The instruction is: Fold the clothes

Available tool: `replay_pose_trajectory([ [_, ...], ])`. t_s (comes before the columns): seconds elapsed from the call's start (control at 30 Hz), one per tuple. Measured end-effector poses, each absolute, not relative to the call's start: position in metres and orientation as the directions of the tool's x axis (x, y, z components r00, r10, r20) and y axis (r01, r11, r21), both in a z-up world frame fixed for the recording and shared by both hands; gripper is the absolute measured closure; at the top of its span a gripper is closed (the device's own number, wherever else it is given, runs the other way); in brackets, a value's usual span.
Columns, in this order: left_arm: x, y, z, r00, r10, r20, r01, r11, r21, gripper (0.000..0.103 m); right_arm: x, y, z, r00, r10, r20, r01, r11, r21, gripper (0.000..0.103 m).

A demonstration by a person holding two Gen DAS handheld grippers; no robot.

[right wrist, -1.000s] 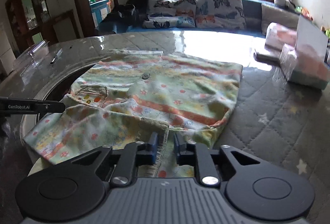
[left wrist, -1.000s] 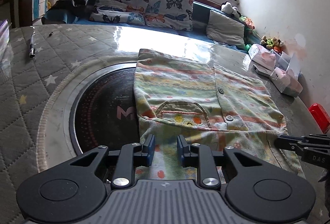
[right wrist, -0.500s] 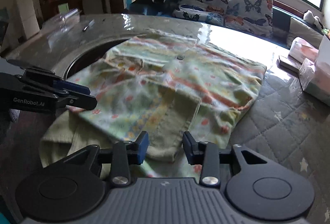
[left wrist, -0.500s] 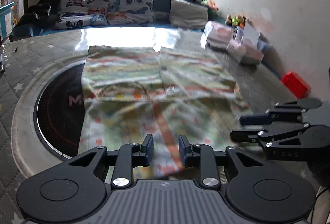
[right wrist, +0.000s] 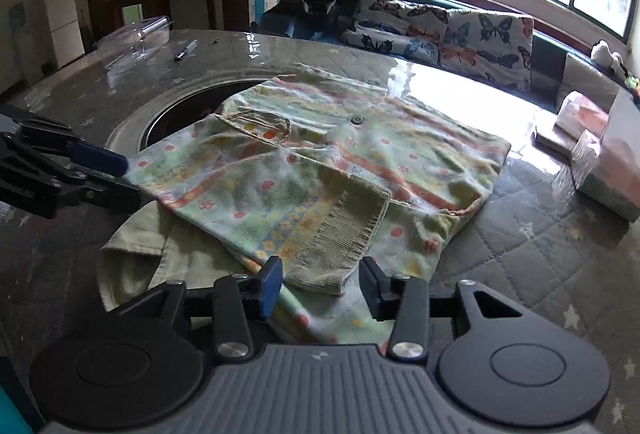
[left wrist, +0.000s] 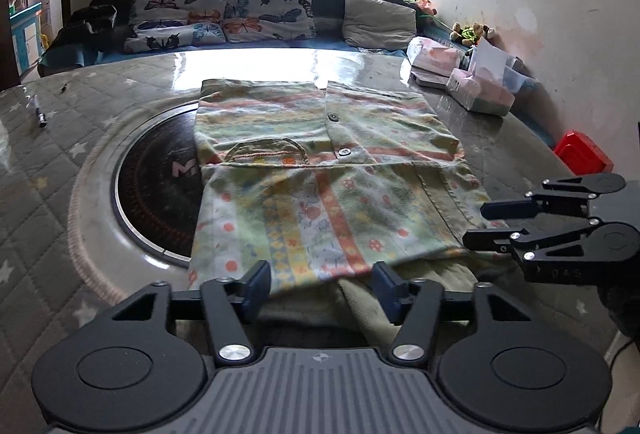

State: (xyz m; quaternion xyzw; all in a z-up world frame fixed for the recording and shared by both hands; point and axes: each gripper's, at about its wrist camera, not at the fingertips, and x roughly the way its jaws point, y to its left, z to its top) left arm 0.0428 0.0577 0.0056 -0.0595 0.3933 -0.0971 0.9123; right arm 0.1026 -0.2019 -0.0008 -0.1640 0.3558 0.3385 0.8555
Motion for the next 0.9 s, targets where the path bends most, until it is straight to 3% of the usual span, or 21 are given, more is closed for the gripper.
replay_pose_trajectory([
  [0.3, 0.023, 0.053, 0.001, 0.588, -0.319, -0.743, 0.160, 0.947, -0.280, 0.043, 0.078, -0.209, 0.001, 0.523, 0.441, -0.730, -0.735, 0.666, -0.125, 0.048],
  [0.4, 0.025, 0.047, -0.005, 0.561, -0.357, -0.747, 0.172, 0.933, -0.316, 0.061, 0.071, -0.209, -0.001, 0.520, 0.435, -0.735, -0.751, 0.643, -0.151, 0.047],
  [0.47, 0.028, 0.047, -0.002, 0.566, -0.376, -0.734, 0.176, 0.924, -0.338, 0.082, 0.068, -0.210, -0.004, 0.514, 0.432, -0.741, -0.760, 0.631, -0.159, 0.047],
  [0.57, 0.033, 0.047, 0.003, 0.576, -0.405, -0.710, 0.182, 0.911, -0.371, 0.093, 0.063, -0.211, -0.006, 0.505, 0.441, -0.742, -0.774, 0.611, -0.164, 0.041],
  [0.9, 0.077, 0.059, 0.039, 0.655, -0.445, -0.611, 0.170, 0.875, -0.454, 0.094, 0.067, -0.197, -0.006, 0.520, 0.503, -0.691, -0.791, 0.588, -0.167, 0.037],
])
